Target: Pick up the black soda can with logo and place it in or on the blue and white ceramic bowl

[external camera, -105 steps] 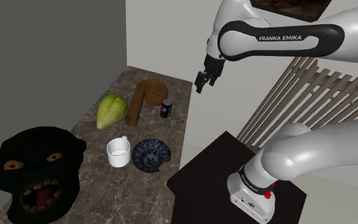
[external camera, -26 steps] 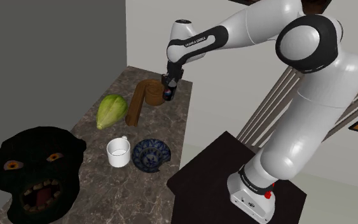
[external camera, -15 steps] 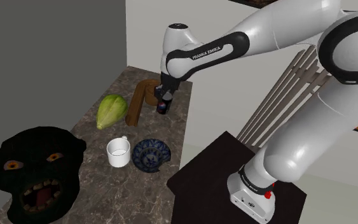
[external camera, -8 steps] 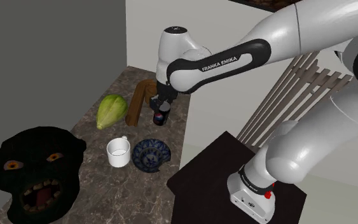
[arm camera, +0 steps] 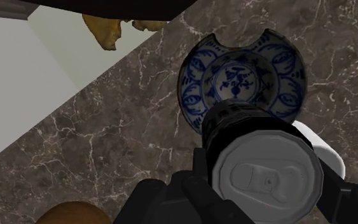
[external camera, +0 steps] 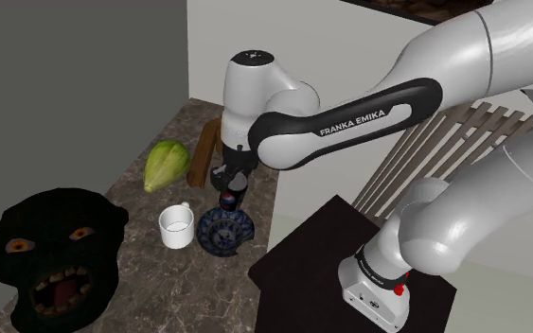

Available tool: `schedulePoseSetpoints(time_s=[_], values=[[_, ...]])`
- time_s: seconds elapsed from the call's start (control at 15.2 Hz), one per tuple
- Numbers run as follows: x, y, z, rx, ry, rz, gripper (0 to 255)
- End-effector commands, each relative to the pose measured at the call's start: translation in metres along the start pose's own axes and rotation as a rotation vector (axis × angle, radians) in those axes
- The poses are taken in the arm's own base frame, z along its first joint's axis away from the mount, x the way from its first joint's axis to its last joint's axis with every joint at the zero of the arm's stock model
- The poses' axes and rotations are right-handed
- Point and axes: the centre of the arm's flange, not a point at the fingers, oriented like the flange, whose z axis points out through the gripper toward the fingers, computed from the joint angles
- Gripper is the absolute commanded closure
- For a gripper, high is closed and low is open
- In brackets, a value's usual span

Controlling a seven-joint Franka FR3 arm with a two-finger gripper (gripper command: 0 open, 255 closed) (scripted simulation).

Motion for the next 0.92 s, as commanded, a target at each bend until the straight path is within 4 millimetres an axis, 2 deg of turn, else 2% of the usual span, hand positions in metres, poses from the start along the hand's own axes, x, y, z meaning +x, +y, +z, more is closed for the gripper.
schedulePoseSetpoints(time_s=[0.0,0.86], values=[[-0.008,-0.011,0.0,0.0,0.0,0.002,255],[-0.01,-0.015,0.069,0.0,0.0,0.002,255]])
